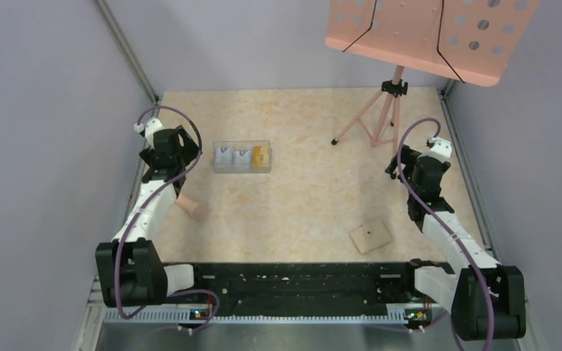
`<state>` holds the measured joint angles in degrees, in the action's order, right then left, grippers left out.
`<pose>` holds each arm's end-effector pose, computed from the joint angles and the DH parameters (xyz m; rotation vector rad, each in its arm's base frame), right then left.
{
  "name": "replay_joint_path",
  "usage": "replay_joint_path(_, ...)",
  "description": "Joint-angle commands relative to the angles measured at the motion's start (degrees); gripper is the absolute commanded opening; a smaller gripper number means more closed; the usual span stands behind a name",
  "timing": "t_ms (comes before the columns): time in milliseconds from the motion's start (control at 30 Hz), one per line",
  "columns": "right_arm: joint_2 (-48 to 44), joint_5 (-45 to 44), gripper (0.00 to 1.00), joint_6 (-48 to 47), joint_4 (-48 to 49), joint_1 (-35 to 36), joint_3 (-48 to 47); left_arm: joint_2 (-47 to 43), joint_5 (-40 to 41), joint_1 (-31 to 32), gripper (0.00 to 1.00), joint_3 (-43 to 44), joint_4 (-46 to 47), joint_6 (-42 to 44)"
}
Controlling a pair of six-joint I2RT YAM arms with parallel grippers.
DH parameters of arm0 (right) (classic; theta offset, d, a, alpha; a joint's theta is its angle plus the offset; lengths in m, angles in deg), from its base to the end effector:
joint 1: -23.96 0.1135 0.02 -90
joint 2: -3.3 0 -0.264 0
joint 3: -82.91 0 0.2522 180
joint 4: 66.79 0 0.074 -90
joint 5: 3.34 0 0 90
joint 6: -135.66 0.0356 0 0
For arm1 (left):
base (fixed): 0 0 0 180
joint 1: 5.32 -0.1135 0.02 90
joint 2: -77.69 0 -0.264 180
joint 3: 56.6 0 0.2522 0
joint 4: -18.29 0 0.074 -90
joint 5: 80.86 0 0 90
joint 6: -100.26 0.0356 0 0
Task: Put the credit cards into the card holder
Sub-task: Pick up the card holder from the corner of the board.
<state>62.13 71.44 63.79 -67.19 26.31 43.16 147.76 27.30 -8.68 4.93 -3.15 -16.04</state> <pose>0.2240 -0.0002 0.2208 0.4363 1.8476 -0.0110 0.2717 0.0271 0.2704 -0.7104 1.9407 0.0860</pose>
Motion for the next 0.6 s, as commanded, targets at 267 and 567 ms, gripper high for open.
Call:
replay_joint_path(267,0.77,3.67,0.99,9.6,-26.1,-0.89,-11.44,6.6,-2.97,-0.25,0.99,17.5,-17.58,7.35)
replay_joint_path(567,1.82,18.41,0.99,13.92,-39.84,-1.74,-15.38,9.5,-14.44,9.27,0.99,20.97,-23.24,6.69)
